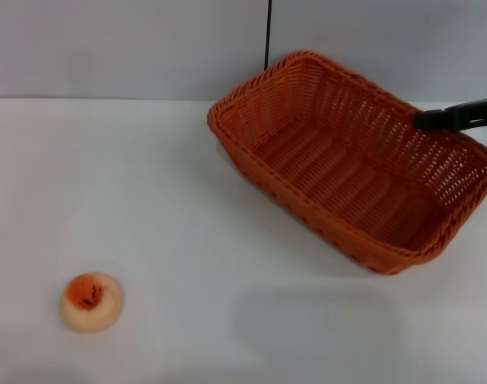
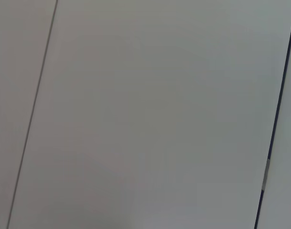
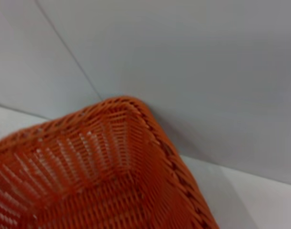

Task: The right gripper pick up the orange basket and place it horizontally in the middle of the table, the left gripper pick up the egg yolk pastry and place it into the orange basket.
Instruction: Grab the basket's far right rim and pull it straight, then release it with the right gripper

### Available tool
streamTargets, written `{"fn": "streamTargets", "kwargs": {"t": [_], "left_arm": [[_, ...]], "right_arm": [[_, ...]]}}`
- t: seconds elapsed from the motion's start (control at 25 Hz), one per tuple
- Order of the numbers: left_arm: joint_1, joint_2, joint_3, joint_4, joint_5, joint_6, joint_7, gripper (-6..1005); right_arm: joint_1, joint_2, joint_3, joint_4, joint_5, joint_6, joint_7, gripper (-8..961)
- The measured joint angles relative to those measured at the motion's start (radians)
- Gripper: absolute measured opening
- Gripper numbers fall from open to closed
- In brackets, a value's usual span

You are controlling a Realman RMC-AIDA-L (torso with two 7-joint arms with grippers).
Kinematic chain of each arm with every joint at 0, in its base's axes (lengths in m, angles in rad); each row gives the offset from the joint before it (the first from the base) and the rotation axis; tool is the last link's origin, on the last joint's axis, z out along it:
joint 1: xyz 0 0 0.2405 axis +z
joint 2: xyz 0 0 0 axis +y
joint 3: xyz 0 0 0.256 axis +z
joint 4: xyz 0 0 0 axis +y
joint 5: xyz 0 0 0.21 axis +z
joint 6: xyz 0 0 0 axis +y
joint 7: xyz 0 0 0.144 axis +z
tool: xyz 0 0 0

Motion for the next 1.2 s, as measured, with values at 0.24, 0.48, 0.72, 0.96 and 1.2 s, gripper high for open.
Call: {"fn": "streamTargets", "kwargs": {"t": [0.24, 0.48, 0.72, 0.96, 1.2], "left_arm": [[0.002, 0.0, 0.001, 0.0, 0.0, 0.007, 0.0, 834], [0.016, 0.0, 0.001, 0.0, 0.0, 0.023, 0.0, 834], [0.036, 0.0, 0.002, 0.0, 0.0, 0.049, 0.0, 833], [0.063, 0.0, 0.002, 0.0, 0.0, 0.068, 0.0, 833], [0.069, 0.0, 0.002, 0.0, 0.0, 0.07, 0.0, 832]], "right_arm": [[0.013, 0.019, -0.069, -0.007, 0.001, 0.0, -0.087, 181], [0.026, 0.026, -0.074, -0.027, 0.033, -0.049, -0.198, 181], [0.034, 0.037, -0.075, -0.097, 0.052, -0.109, -0.268, 175], [0.053, 0.038, -0.076, -0.097, 0.054, -0.212, -0.41, 163], [0.06, 0.034, -0.077, -0.093, 0.054, -0.296, -0.52, 168]]}}
